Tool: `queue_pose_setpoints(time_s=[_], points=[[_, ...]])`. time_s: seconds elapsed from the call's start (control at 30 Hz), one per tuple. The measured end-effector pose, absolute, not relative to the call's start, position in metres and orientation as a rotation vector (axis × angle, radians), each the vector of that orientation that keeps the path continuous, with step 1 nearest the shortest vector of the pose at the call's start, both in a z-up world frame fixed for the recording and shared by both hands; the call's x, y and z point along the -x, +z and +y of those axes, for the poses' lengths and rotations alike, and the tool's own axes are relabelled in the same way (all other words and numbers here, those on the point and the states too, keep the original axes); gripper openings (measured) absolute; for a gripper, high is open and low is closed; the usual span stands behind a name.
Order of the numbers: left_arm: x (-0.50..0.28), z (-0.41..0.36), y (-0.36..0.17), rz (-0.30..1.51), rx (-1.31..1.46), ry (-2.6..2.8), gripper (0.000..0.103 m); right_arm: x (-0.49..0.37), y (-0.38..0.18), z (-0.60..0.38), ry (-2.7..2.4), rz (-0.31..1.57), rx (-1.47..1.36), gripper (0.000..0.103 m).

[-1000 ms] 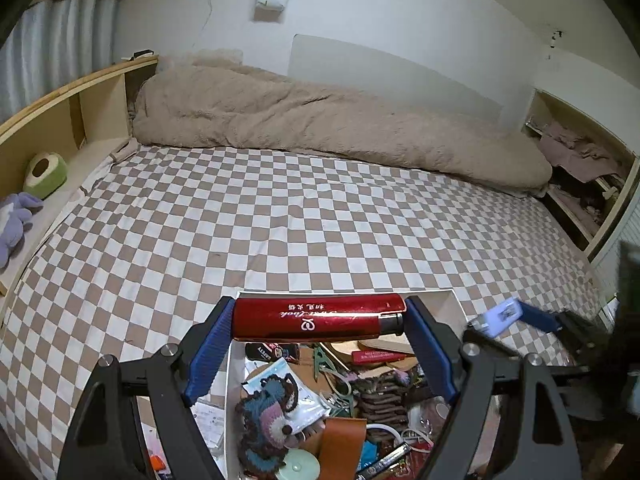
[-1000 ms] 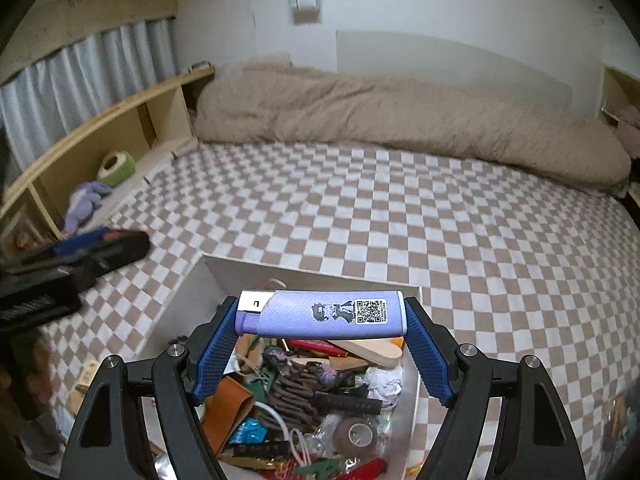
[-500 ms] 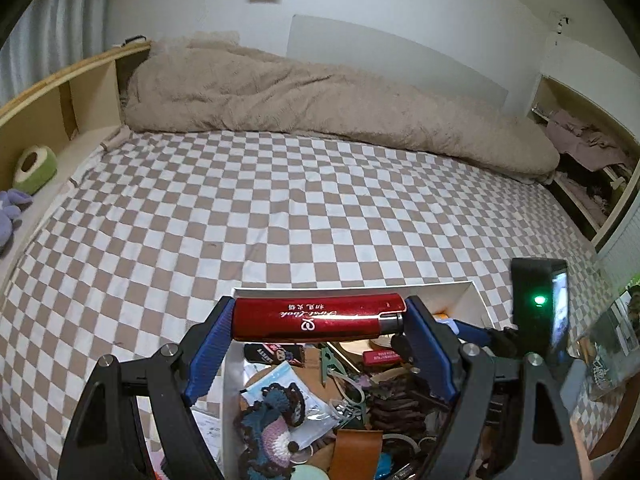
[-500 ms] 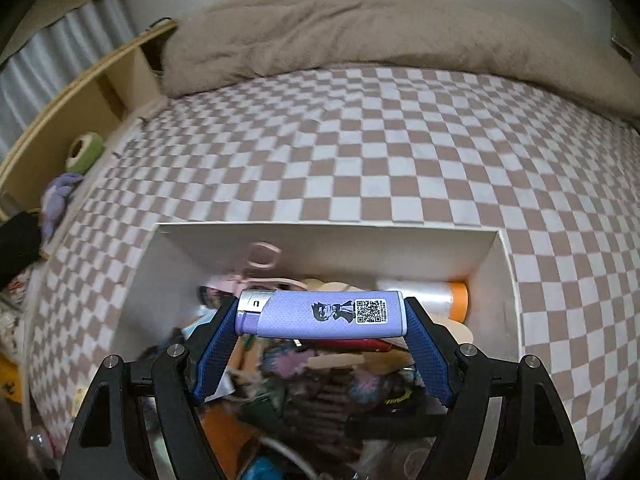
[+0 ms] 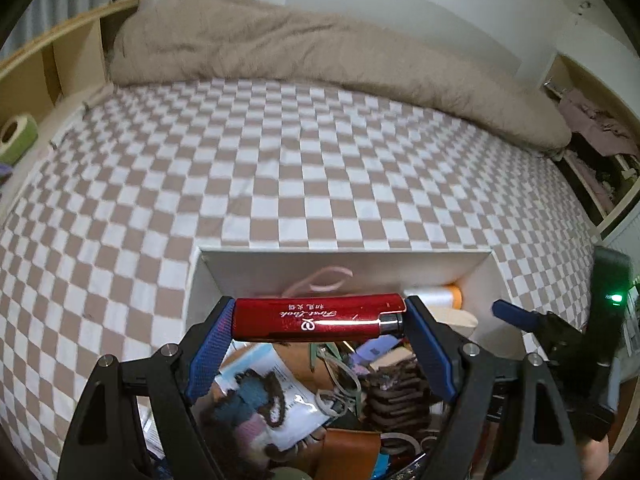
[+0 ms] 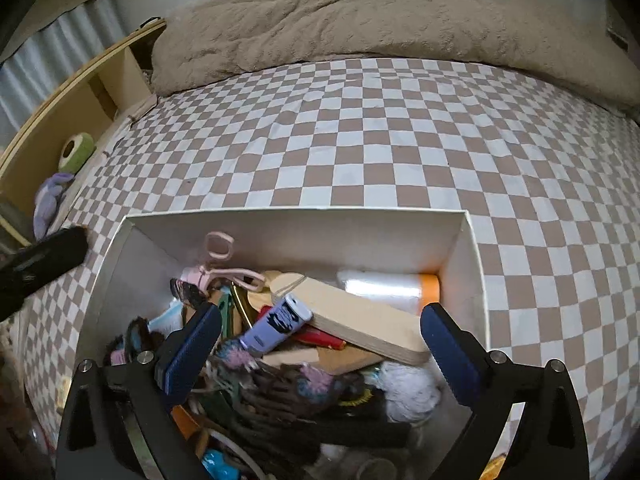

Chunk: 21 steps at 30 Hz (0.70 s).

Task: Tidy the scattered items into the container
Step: 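Lower both tools into the box and open them to release the lighters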

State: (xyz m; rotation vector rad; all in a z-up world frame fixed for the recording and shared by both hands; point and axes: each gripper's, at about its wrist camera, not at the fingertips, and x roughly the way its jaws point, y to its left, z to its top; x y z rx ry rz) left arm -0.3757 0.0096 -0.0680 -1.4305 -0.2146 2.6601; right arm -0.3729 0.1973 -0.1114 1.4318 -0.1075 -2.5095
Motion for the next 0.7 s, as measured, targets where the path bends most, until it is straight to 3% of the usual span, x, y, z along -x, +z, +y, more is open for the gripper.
queue_pose_setpoints(time_s=[0.47, 0.57, 0.7], points=[[0.387, 0.020, -0.117, -0.300, 1.593, 2.622, 0.084, 0.369, -0.114, 0.206, -2.449, -0.130, -1.422, 0.099], [0.388, 0.018, -0.120, -0.369, 1.599, 2.606, 0.096, 0.366, -0.117, 0.205, -2.430, -0.119, -1.418, 0.099], [0.385, 0.019, -0.110, -0.332, 1.587, 2.628, 0.097, 0.363, -0.120, 0.204, -2.401, -0.145, -1.431, 0.099]])
